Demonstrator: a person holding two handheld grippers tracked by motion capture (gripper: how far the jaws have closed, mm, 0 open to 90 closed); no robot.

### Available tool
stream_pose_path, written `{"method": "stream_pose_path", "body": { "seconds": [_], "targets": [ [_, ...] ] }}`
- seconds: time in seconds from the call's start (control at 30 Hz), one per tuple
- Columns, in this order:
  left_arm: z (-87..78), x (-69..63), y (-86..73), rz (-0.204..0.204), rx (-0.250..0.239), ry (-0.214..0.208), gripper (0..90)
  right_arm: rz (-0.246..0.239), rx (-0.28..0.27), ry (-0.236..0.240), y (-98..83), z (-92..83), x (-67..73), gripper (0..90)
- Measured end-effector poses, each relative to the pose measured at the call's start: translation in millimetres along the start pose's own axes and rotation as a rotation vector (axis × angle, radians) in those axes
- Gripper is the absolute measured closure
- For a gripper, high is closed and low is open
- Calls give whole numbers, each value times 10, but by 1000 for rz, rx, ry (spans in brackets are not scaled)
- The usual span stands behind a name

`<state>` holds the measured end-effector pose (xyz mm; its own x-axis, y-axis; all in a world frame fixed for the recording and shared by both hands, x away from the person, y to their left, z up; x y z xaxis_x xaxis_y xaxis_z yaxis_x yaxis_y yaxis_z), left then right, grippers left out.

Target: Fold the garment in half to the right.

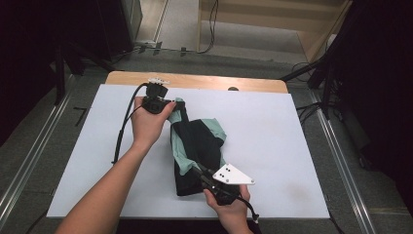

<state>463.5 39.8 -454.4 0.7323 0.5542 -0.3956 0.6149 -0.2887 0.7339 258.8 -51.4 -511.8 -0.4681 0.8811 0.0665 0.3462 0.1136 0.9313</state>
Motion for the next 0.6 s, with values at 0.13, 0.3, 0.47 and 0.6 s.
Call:
{"method": "stream_pose_path", "body": {
  "seconds": [0.13,0.3,0.47,0.6],
  "targets": [
    [149,-64,8,5,8,-16,815,6,11,-17,-53,-44,-108,821],
    [286,-96,0,4,19,-24,815,29,40,-29,-145,-75,-228,820],
    [414,-121,-27,-4,39,-35,815,61,60,-36,-223,-79,-304,820],
    [506,-156,-58,4,62,-42,815,60,88,-40,-309,-73,-302,820]
  ]
}}
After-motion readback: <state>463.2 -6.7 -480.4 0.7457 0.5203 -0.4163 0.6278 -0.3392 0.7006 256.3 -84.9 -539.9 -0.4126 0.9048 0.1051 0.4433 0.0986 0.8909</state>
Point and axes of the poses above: each handheld gripper's, and its own axes: z roughly forward along the jaws, y roughly out of its top, x roughly to its left, the point moved 9 cm from there along z, roughly forward along the jaws, and after that the axes turned 12 degrees about -y, right-handed, at the moved point
